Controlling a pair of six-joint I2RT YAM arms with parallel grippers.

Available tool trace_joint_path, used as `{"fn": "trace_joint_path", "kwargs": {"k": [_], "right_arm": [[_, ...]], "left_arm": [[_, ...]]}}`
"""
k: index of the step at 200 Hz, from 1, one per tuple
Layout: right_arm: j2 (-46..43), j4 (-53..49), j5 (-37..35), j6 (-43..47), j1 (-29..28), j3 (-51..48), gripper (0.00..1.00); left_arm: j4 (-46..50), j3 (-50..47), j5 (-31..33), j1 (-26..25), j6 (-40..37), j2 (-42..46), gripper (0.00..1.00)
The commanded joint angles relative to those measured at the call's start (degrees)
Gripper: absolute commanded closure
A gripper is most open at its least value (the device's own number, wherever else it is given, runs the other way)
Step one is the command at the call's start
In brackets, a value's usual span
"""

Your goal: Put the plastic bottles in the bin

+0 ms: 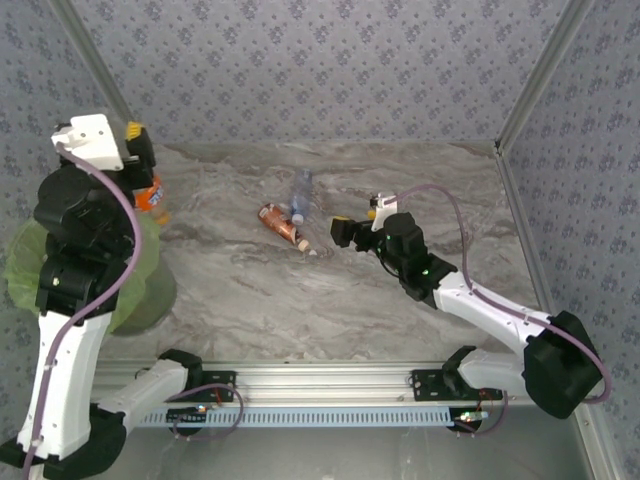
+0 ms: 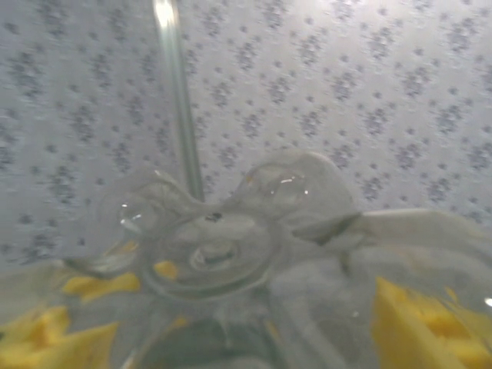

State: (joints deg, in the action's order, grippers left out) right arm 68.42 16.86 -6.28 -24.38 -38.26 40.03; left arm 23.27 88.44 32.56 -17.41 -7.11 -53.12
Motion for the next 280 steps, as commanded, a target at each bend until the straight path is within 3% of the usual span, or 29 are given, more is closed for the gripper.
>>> {"fn": "trace_joint_path", "kwargs": {"k": [1,64,121,167,208,247,280], "right_arm": [[0.6,-0.2,-1.2,0.4,-0.3,1.6,0.01],[2.0,-0.1,-0.5,-0.2,-0.4,2.4,0.01],[2.9,-0.1,-0.2,-0.3,-0.3,2.9,0.01],[3.6,-0.5,0.3,0.3,-0.4,4.2,0.01],[4.5,-1.3,0.5,0.3,-0.4,5.6,0.01],[5.2,-1.5,0.4,0.0,-0.9,6.6,0.01],[6.2,-1.6,0.4,0.0,-1.1,7.2,0.01]], "left_arm": [[-2.8,-0.5,3.6,2.6,-4.0,1.0,0.53],[-9.1,-4.6,4.9,11.6,-5.4,1.2,0.53],[-9.1,-8.2,5.5,23.2,0.9,0.7,0.53],[-14.4,-12.3,4.4,33.1,5.2,-0.6,0.53],[-23.2,-17.4,2.6,37.6,6.3,-1.8,0.53],[-32.4,-24.1,6.2,40.4,5.7,-2.9,0.52],[-34.4,-30.3,10.5,42.0,10.8,-2.7,0.46]]}}
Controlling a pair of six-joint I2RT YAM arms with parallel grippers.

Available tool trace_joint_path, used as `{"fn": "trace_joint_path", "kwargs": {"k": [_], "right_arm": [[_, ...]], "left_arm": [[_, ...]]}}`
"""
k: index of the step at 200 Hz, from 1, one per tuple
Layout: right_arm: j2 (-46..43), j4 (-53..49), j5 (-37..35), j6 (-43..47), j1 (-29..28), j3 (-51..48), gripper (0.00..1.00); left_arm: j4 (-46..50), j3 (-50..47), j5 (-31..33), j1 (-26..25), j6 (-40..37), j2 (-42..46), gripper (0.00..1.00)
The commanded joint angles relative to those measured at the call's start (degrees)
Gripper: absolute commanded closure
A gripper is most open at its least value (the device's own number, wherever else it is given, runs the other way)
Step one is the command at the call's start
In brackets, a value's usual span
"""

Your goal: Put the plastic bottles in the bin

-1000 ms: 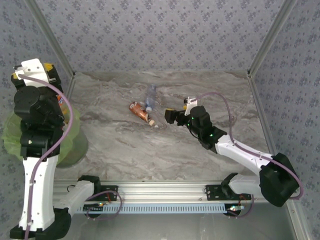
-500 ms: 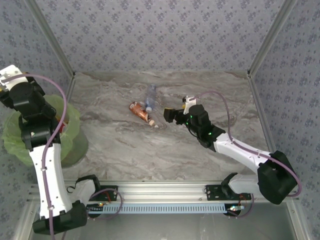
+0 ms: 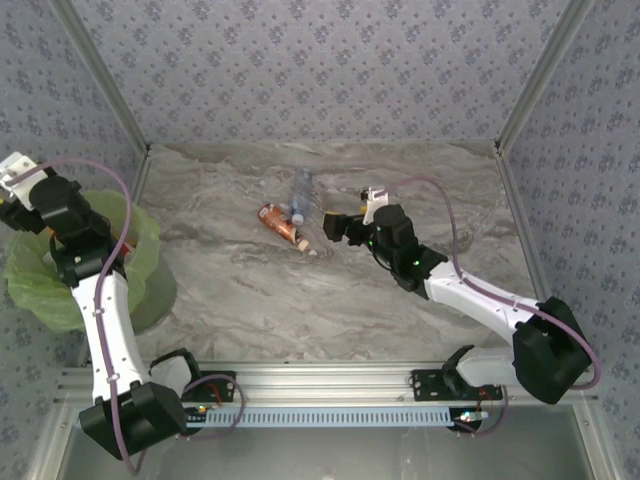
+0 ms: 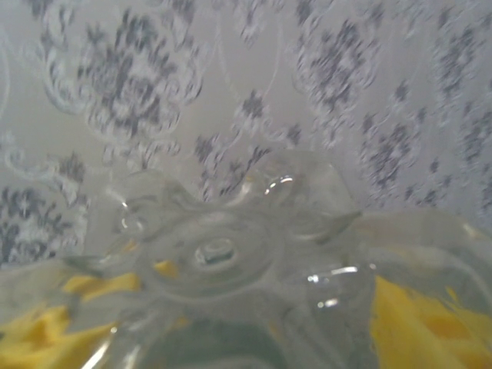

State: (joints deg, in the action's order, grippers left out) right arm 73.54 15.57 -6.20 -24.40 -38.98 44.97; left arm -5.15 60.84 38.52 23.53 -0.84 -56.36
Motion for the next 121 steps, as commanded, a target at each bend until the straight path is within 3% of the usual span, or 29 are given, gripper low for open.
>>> {"fn": "trace_joint_path", "kwargs": {"k": [1,18,40,51,87,121], "right_arm": [[1.1,-0.3,0.3,0.0,-0.4,2.3,0.01],[1.6,-0.1,0.5,0.0,-0.6,2.5,0.01],[1.7,0.0,0.6,0.2,-0.6,2.5,0.01],[1.5,-0.3,0.5,0.5,-0.7,2.5,0.01],[1.3,-0.9,-0.2,1.1,-0.7,2.0,0.01],[1.7,-0.3,-0.2,0.6,-0.6,1.7,0.01]], "left_arm": [[-5.9,-3.0,4.7,1.1,4.8,0.5,0.46],[-1.0,-5.0,6.6,1.7,11.4,0.2,0.42],[9.9,-4.5,9.9,1.7,21.9,-0.8,0.16],[16.7,-2.5,8.5,1.7,26.7,-0.8,0.1],[32.3,4.8,-0.6,1.7,33.5,-0.6,0.01],[35.7,7.0,-9.8,1.6,33.9,1.7,0.01]]}}
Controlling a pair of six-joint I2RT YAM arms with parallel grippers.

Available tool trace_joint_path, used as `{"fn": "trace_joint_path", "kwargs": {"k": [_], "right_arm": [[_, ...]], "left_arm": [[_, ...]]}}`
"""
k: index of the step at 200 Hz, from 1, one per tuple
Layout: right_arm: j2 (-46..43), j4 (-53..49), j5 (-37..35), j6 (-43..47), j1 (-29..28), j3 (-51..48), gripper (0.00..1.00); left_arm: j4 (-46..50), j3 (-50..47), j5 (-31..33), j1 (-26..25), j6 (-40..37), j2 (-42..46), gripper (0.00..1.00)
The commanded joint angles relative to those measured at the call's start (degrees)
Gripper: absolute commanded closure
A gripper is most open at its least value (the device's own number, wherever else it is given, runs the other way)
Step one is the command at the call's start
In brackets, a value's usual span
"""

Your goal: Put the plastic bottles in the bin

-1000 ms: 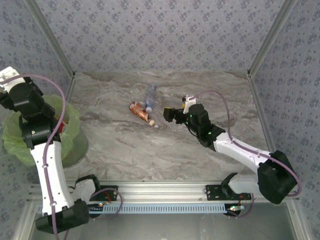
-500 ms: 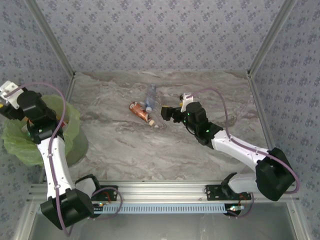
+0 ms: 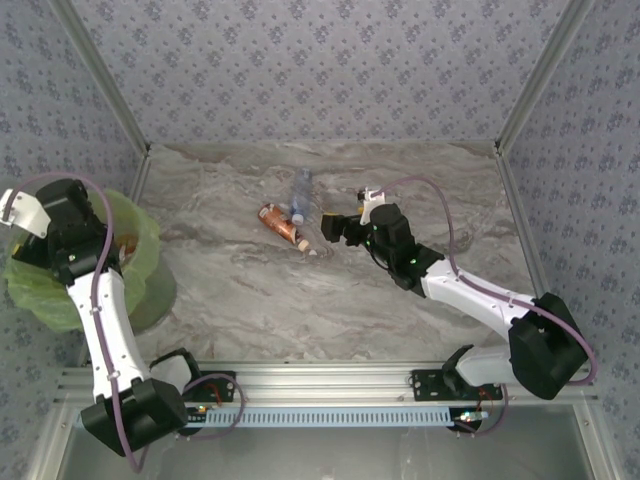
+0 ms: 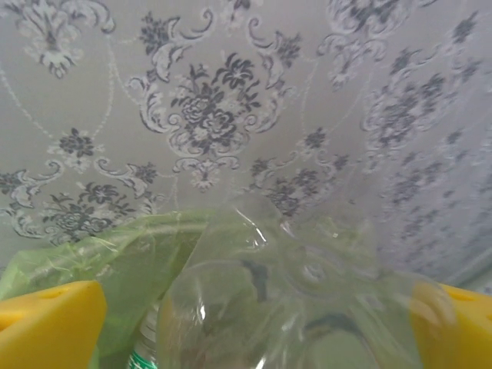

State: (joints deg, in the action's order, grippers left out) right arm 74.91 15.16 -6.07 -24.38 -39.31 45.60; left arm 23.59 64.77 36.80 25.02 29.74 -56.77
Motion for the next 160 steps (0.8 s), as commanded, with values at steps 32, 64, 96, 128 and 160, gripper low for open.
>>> {"fn": "trace_joint_path", "kwargs": {"k": [32,64,96,128,160], "right_arm": [[0.8,-0.1,-0.3,0.6,-0.3,1.4,0.01],[1.8,-0.4,-0.2,0.3,-0.3,1.9,0.01],[2.4,-0.3,0.1,-0.4,-0.3,2.2,0.01],[1.9,-1.8,-0.1,0.0,-0.4,2.5,0.01],[1.6,-1.9,-0.8,-0.1,-0.4,1.7,0.01]], "left_arm": [[10.2,8.6,-13.2,-0.5,0.4,2.5,0.01],[13.8,15.4,-17.1,-0.5,-2.3,0.3,0.01],[10.1,13.3,-18.6,-0.4,-4.7,-3.0,0.07],[6.9,14.5,-19.0,0.5,-8.2,-7.7,0.32],[4.4,13.0,-15.2,0.8,-7.2,-9.9,0.36]]}}
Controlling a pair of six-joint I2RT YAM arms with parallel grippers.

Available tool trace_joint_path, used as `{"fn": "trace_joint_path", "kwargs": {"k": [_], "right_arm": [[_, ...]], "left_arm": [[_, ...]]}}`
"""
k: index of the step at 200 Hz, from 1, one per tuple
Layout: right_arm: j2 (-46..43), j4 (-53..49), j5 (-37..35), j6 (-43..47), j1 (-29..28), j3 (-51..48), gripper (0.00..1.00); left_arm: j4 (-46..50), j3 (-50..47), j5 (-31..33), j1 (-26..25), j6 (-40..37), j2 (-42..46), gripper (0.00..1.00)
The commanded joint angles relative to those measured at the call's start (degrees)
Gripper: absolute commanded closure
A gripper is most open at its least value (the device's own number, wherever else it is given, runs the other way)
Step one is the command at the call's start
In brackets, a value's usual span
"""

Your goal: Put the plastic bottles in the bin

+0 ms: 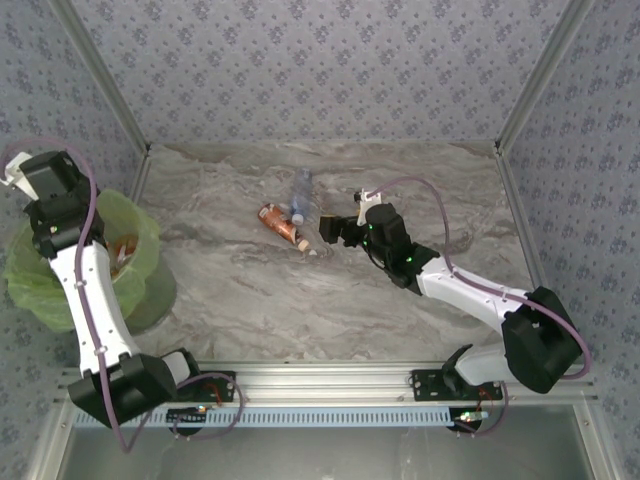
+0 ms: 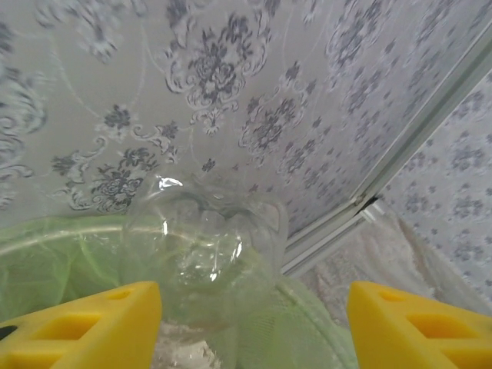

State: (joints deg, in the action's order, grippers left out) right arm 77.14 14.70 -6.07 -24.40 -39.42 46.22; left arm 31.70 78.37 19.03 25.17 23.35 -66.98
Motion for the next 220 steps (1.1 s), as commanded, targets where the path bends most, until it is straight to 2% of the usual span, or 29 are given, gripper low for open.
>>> {"fn": "trace_joint_path", "kwargs": {"k": [1,14,41,55,71,108,134,136,179,190,198,220], "right_arm": [[-0.6,-1.4,-0.8,-0.1,-0.3,1.0,0.01],[-0.6,-1.6,-0.7,-0.3,-0.3,1.0,0.01],[-0.2,-1.9,-0.9,0.0,-0.2,1.3,0.01],[0.3,-1.8,-0.7,0.0,-0.2,1.7,0.01],[0.9,-1.7,-0.1,-0.3,-0.3,2.1,0.01],[1.1,-2.4,-0.2,0.1,-0.4,2.6,0.01],[0.7,-3.3,-0.5,0.4,-0.3,2.5,0.01],[0.6,-3.4,-0.6,0.5,-0.4,2.5,0.01],[0.4,-4.2,-1.2,0.7,-0.4,2.2,0.01],[0.5,-4.2,-1.2,0.5,-0.5,2.2,0.01],[0.4,-4.1,-1.1,0.4,-0.5,2.3,0.01],[0.3,-4.0,-1.3,0.4,-0.6,2.2,0.01]], "left_arm": [[-3.8,-0.7,2.7,0.7,-0.8,0.2,0.36],[-4.5,-0.4,2.7,0.7,-1.3,-0.1,0.37],[-2.1,4.5,-3.1,0.8,-0.5,0.8,0.38],[-2.5,6.1,-1.7,0.7,0.4,1.2,0.3],[-2.1,8.7,0.6,0.7,-0.2,-0.8,0.28],[0.1,13.9,1.2,1.3,-2.9,-9.2,0.37],[0.4,13.6,-4.7,3.7,0.1,-12.0,0.42],[0.6,13.6,-5.2,5.2,0.4,-12.2,0.42],[0.8,5.6,-14.3,5.2,6.0,-7.4,0.49],[0.4,1.9,-14.0,4.5,7.0,-4.6,0.49],[0.3,-1.0,-13.5,2.2,7.8,-2.7,0.49],[-1.3,-8.9,-12.6,2.1,10.3,1.4,0.49]]}}
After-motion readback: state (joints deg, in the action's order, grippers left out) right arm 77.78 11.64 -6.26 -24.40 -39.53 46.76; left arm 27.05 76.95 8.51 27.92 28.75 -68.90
